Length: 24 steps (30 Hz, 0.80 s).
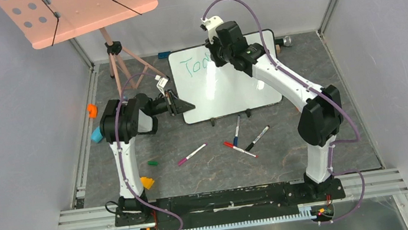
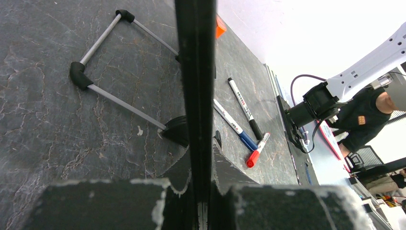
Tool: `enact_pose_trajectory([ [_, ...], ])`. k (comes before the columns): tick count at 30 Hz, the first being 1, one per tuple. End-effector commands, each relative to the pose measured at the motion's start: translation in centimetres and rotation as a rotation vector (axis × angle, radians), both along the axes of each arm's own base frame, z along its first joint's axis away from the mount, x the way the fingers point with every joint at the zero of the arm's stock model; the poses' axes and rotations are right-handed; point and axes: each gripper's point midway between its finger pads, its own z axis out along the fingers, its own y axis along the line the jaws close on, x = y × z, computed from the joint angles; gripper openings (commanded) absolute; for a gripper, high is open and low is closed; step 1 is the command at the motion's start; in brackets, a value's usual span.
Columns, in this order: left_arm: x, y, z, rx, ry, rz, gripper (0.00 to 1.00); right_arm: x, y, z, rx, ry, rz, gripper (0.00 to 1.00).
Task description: Write a sentence on the whiteboard
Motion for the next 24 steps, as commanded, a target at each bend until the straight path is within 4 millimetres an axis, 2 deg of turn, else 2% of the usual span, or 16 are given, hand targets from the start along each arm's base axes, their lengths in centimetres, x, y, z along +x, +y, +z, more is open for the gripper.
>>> enact_pose_trajectory([
  [1,-0.2,-0.7,0.1,-0.001,-0.090,-0.021,0.02,2.4,-1.3,1.2,0.012,-0.056,-0.076,0.00],
  [8,-0.2,-0.6,0.1,-0.001,-0.090,-0.020,0.02,2.2,-1.1,0.5,0.012,-0.032,-0.056,0.00],
  [24,-0.2,-0.6,0.1,-0.001,-0.087,-0.023,0.02,-1.3,-1.8,-2.6,0.020,0.046,-0.018,0.00],
])
